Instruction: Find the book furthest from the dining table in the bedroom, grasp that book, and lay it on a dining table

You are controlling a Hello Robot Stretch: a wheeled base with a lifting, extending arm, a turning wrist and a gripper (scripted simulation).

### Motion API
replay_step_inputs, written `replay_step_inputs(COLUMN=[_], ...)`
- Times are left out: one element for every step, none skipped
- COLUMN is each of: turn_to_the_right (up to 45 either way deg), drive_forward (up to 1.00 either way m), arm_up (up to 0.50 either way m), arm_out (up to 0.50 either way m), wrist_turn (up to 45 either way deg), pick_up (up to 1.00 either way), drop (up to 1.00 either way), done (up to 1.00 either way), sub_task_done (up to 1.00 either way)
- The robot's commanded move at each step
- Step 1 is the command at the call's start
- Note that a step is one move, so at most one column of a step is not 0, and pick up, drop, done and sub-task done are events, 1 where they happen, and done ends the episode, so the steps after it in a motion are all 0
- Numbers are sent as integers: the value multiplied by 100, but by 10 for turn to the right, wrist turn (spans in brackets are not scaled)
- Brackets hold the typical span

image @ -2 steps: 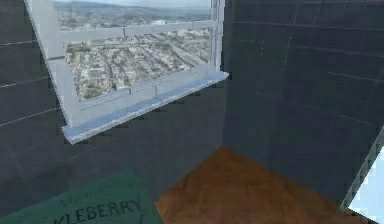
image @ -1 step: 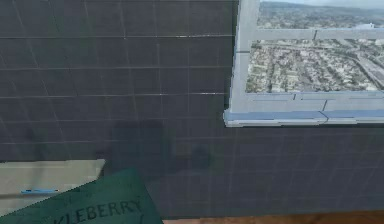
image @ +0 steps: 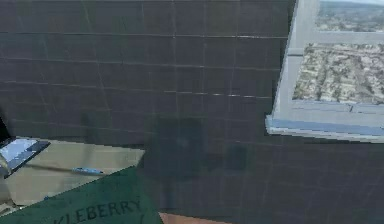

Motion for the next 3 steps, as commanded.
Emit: replay_step_inputs(turn_to_the_right=[450,450,360], drive_forward=[0,0,0], arm_up=[0,0,0], arm_out=[0,0,0], wrist_turn=[0,0,0], pick_up=[0,0,0], drop=[0,0,0], done=[0,0,0], sub_task_done=[0,0,0])
